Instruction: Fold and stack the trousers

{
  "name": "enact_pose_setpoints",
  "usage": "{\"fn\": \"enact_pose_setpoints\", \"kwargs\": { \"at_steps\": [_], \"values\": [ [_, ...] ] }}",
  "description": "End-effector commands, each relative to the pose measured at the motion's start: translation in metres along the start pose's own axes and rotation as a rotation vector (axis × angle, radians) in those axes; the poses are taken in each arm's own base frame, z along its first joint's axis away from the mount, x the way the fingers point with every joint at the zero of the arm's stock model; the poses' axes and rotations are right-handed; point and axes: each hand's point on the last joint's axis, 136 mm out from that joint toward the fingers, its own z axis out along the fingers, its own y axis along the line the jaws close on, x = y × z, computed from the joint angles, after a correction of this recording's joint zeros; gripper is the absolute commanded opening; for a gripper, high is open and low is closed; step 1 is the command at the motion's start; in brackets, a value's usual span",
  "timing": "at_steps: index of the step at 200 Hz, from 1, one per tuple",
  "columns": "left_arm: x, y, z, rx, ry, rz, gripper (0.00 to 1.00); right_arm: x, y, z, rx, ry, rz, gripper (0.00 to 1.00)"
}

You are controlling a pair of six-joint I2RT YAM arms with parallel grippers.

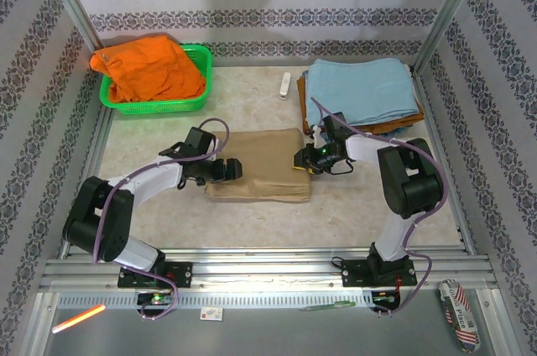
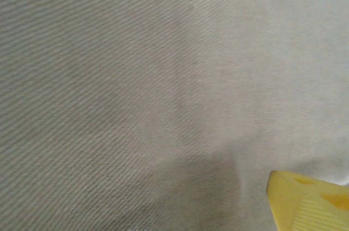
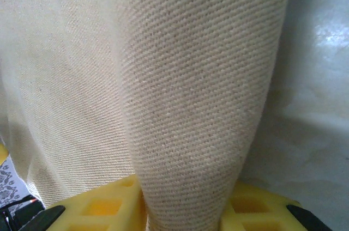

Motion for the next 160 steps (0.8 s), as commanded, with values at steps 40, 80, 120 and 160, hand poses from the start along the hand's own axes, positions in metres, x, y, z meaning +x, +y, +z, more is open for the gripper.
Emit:
{"fn": "enact_pose_setpoints", "kwargs": {
  "at_steps": [40,80,120,160],
  "values": [
    [0.012,0.028,0.018,-0.109,0.041,-0.018,0.85,0.005,-0.003,-0.004,0.018,-0.004,0.0,0.32],
    [0.012,-0.005,0.038,0.112,0.057,-0.017,0.53,0.014,-0.001,0.008,-0.009,0.025,-0.001,0.32],
    [0.011,-0.007,0.028,0.108,0.042,-0.002,0.17,0.017,0.007,0.01,-0.088,0.023,0.025,0.04],
    [-0.008,-0.028,-0.012,0.096,-0.046,0.038,0.0,0.005,0.043,-0.028,-0.111,-0.071,-0.026,0.0]
  ]
}}
